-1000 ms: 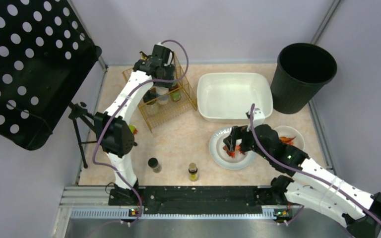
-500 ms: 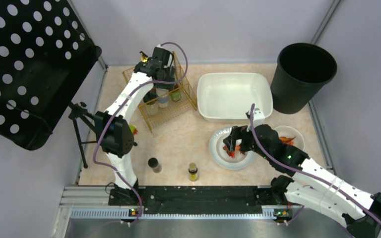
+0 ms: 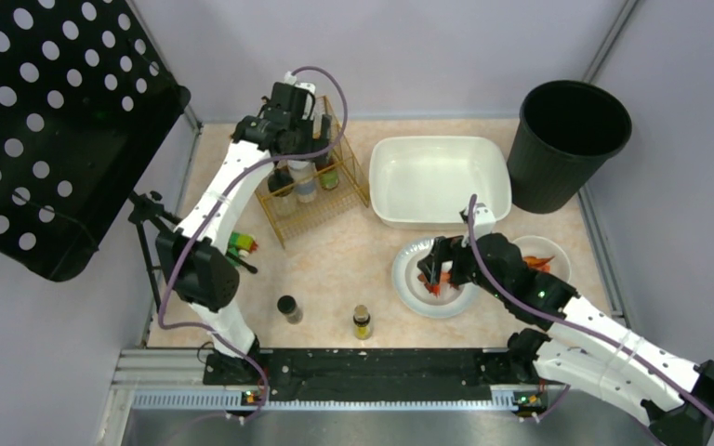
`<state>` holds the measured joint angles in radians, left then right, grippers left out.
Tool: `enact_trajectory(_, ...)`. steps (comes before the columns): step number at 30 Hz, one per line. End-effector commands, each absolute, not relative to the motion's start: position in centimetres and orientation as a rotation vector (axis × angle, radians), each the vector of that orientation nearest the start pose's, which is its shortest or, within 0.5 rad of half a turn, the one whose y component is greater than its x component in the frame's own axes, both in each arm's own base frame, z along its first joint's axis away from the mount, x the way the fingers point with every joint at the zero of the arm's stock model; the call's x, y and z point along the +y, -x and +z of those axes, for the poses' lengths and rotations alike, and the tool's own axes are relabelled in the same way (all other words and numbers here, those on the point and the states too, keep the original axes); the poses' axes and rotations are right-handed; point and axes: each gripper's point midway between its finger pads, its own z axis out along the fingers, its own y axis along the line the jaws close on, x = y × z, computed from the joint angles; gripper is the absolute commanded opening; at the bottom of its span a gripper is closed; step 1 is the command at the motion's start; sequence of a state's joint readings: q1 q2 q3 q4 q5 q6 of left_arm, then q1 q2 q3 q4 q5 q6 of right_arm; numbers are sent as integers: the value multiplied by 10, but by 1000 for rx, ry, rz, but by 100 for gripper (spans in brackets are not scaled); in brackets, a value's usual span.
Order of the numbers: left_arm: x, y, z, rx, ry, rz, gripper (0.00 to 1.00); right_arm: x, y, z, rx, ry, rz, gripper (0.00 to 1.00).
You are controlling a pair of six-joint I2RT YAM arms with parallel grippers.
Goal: Clear the kitchen counter
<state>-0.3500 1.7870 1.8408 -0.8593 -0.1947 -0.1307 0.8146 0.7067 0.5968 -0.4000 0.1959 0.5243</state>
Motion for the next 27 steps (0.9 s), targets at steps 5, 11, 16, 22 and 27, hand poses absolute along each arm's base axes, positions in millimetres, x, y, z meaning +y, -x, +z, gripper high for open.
enact_trajectory(5, -154, -375, 295, 2189, -232, -201, 98, 196, -203, 181, 2079, 203, 637, 91)
enact_trajectory(11, -178, -306, 258, 2207, -377, -178, 98, 213, -201, 181, 2097, 299, 684, 91)
enact_trajectory(16, -179, -253, 235, 2237, -370, -234, 97, 241, -182, 187, 2068, 441, 825, 89)
enact_trajectory(22, -173, -213, 241, 2192, -328, -395, 99, 281, -149, 203, 2014, 661, 898, 88)
enact_trajectory(27, -163, -204, 245, 2158, -286, -425, 99, 303, -136, 204, 1996, 763, 884, 88)
